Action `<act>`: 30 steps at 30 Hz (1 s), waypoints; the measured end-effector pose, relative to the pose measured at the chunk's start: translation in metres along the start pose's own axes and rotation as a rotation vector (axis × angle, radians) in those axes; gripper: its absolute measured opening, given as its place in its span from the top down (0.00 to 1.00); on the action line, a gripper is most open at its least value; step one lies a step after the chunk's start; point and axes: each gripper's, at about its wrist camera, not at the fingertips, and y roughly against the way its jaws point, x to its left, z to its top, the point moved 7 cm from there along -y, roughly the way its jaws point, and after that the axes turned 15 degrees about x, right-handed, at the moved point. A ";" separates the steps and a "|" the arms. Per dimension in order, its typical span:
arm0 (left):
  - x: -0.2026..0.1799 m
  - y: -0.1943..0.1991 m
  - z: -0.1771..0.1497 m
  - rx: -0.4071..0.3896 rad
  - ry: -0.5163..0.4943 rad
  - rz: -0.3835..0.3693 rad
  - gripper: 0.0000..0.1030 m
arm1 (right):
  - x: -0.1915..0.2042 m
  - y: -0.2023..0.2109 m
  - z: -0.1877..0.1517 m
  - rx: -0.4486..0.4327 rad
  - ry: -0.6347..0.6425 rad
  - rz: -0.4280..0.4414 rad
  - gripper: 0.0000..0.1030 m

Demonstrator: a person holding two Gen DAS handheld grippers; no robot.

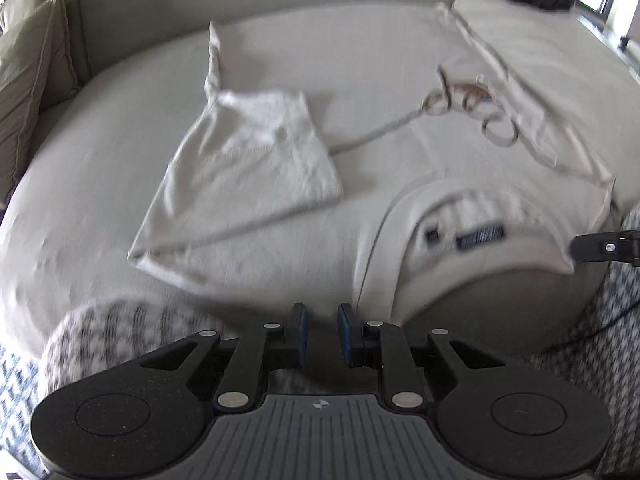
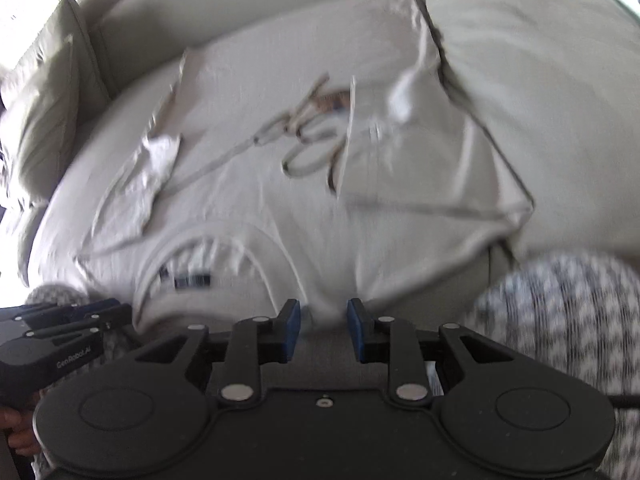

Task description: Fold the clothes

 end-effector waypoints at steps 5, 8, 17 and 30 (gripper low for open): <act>0.006 0.017 -0.007 -0.039 0.012 -0.003 0.81 | 0.000 0.009 -0.010 0.005 -0.013 0.055 0.75; 0.012 0.041 0.002 -0.106 0.034 -0.018 0.81 | 0.007 0.027 -0.004 -0.043 -0.017 0.091 0.75; 0.032 0.117 0.035 -0.299 0.084 -0.041 0.74 | 0.037 0.109 0.025 -0.213 0.044 0.184 0.70; 0.094 0.135 0.148 -0.292 0.148 0.035 0.37 | 0.030 0.178 0.131 -0.394 -0.011 0.214 0.43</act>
